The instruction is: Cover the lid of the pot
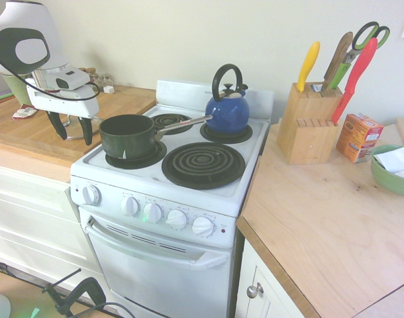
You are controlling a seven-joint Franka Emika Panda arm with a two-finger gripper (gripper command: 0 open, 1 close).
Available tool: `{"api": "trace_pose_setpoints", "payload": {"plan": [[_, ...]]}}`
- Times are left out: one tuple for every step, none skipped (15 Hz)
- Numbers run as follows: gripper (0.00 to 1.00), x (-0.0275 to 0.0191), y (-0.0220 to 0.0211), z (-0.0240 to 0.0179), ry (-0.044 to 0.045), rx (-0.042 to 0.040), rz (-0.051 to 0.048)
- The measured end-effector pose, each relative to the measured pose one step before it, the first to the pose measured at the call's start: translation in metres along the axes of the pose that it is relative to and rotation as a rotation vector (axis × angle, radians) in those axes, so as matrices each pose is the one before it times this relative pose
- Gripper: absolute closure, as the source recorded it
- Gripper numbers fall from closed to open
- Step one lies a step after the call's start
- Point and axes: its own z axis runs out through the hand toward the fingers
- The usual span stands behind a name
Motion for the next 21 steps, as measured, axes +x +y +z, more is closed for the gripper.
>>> {"api": "trace_pose_setpoints", "payload": {"plan": [[0.00, 0.00007, 0.00006, 0.00008, -0.00013, -0.00017, 0.00025], [0.00, -0.00008, -0.00055, -0.00053, 0.00169, 0.00030, 0.00307], [0.00, -0.00056, -0.00341, -0.00328, 0.00633, 0.00476, 0.00292], [0.00, -0.00051, -0.00699, -0.00762, 0.01309, 0.01173, -0.00510], [0.00, -0.00180, -0.01053, -0.01077, 0.01595, 0.01591, -0.00415], [0.00, -0.00391, -0.01391, -0.01297, 0.01750, 0.02032, 0.01444], [0.00, -0.00622, -0.01552, -0.01213, 0.01131, 0.01727, 0.03866], [0.00, -0.00823, -0.01572, -0.00835, 0.00784, 0.01400, 0.05298], [0.00, -0.00941, -0.01528, -0.00350, 0.00478, 0.00956, 0.06008], [0.00, -0.00927, -0.01451, 0.00122, 0.00183, 0.00588, 0.06172], [0.00, -0.00701, -0.01275, 0.00516, 0.00188, 0.00415, 0.06404], [0.00, -0.00511, -0.01167, 0.00764, 0.00454, 0.00249, 0.06194], [0.00, -0.00145, -0.01011, 0.00883, 0.01043, 0.00355, 0.06009], [0.00, 0.00145, -0.00927, 0.00942, 0.01673, 0.00164, 0.06143], [0.00, 0.00286, -0.00858, 0.00862, 0.01784, -0.00536, 0.06126], [0.00, 0.00243, -0.00826, 0.00755, 0.00997, -0.00666, 0.04909], [0.00, 0.00150, -0.00696, 0.00746, -0.00137, -0.01134, 0.03233], [0.00, -0.00058, -0.00548, 0.00780, -0.00552, -0.01288, 0.01707], [0.00, -0.00093, -0.00348, 0.00640, -0.00306, -0.01142, 0.01072], [0.00, -0.00097, -0.00206, 0.00521, -0.00115, -0.00934, 0.00863], [1.00, -0.00055, -0.00039, 0.00380, 0.00098, -0.00903, 0.00312]]}}
